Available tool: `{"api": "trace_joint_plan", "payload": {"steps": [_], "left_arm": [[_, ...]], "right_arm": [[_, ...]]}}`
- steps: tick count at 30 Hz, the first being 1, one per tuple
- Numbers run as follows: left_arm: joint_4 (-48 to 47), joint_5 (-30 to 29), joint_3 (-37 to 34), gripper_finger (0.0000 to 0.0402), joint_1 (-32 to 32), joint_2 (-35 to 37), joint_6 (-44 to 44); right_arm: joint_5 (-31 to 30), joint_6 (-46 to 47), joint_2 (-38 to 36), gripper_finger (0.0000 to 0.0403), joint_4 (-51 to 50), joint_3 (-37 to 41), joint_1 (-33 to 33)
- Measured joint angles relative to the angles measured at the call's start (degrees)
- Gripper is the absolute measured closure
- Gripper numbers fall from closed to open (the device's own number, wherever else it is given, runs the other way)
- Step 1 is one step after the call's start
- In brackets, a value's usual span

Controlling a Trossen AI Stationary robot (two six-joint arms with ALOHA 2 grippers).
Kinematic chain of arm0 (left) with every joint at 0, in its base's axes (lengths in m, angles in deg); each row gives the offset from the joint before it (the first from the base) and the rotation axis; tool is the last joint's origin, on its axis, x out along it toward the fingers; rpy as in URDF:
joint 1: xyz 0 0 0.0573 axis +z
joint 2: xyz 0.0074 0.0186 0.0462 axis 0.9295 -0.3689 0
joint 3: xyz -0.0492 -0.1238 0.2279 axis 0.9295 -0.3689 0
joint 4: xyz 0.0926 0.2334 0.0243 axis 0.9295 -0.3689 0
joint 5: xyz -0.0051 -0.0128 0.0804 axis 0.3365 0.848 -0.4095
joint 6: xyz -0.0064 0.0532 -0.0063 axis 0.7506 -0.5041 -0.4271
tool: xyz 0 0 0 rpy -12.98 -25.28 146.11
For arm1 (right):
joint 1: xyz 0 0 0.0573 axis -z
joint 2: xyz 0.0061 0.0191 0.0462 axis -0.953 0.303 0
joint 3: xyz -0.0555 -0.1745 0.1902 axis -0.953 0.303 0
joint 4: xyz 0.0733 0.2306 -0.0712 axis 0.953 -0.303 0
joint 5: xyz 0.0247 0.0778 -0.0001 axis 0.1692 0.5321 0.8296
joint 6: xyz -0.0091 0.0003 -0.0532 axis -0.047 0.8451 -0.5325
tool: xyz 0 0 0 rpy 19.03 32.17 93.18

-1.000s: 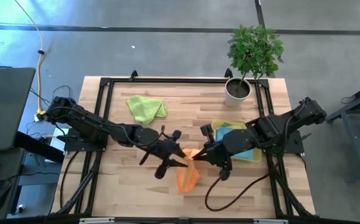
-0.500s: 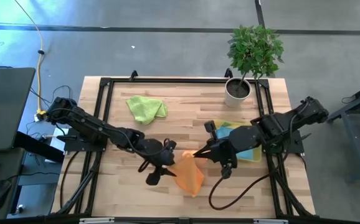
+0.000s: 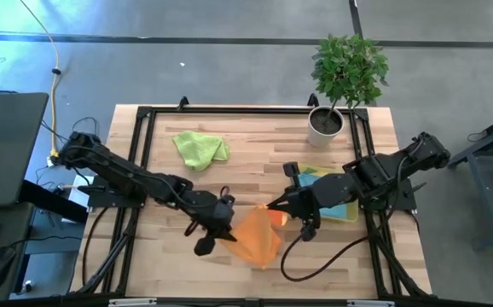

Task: Fold microfiber towels
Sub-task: Fold the orange microfiber cloth

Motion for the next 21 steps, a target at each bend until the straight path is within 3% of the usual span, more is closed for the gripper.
{"api": "trace_joint_plan", "payload": {"steps": [4, 8, 12, 17, 21], "left_arm": [[-4.2, -1.7, 0.1, 0.04, 0.0, 4.8, 0.6], [-12.7, -8.7, 0.1, 0.0401, 0.0, 10.0, 1.1], [-21.8, -17.5, 0.6, 0.0401, 0.0, 14.6, 0.2], [-30.7, -36.5, 4.4, 0.0401, 0.1, 16.2, -10.5], [-31.0, -52.7, 8.2, 0.0401, 1.3, 15.9, -21.8]], "right_arm": [[0.0, 3.2, 0.0, 0.0402, -3.0, 0.0, 0.0], [-0.3, 7.1, 0.0, 0.0402, -7.1, 0.0, 0.0], [-7.3, 11.2, 0.0, 0.0402, -13.8, 0.1, 0.4], [-22.3, 14.0, 0.0, 0.0402, -18.6, 0.1, 3.9], [-27.1, 9.2, 0.0, 0.0402, -18.6, 0.1, 9.6]]}}
